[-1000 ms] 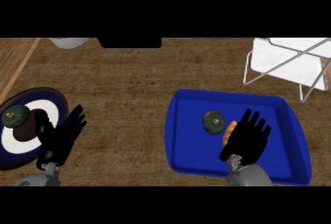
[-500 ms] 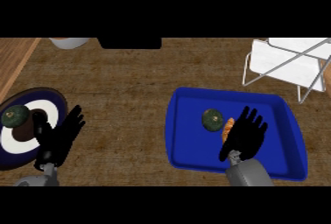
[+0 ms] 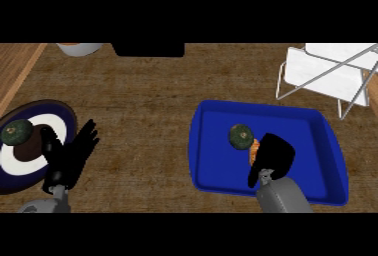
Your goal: Pick the croissant from the tray and place it in the tiered shelf
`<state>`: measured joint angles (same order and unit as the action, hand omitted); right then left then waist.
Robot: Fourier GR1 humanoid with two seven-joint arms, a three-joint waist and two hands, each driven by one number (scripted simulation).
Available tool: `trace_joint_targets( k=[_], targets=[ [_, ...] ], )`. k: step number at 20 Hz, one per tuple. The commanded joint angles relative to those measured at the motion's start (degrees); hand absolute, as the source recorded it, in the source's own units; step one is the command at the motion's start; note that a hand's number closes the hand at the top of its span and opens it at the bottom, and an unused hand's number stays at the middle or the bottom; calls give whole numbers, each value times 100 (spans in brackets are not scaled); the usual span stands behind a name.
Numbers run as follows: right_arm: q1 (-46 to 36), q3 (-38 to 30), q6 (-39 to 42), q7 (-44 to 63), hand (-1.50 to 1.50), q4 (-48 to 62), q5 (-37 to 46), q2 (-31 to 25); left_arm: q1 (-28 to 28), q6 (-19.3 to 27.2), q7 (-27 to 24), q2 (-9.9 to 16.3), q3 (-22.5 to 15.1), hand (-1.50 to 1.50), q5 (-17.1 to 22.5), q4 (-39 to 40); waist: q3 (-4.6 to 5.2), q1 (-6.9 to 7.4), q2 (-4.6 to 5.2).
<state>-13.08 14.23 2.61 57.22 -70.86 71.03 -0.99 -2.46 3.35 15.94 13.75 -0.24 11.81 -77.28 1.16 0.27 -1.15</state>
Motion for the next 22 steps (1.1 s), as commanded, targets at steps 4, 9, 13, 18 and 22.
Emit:
trace_joint_targets(
  k=[4, 9, 13, 18, 22],
  targets=[
    [-363, -435, -75, -1592, 150, 168, -1204, -133, 17, 23, 138, -36, -26, 0, -37, -104, -127, 34, 144],
    [-806, -1025, 524, -3044, 150, -53, -2523, -354, -3, 14, 124, -90, -46, 0, -31, -156, -126, 26, 131],
    [-979, -1130, 161, -3124, 150, -537, -2528, -284, 264, -128, -372, -51, 36, 0, -118, 119, -115, -22, 112],
    [-1300, -1147, 346, -2415, 150, -2188, -2367, -476, 38, -45, 4, 0, 144, 0, -29, -30, -111, -127, 57],
    [-1516, -1362, 883, -1557, 150, -3481, -2248, -822, 237, -17, -57, -36, 154, 0, -60, -39, -108, -152, 41]
  ],
)
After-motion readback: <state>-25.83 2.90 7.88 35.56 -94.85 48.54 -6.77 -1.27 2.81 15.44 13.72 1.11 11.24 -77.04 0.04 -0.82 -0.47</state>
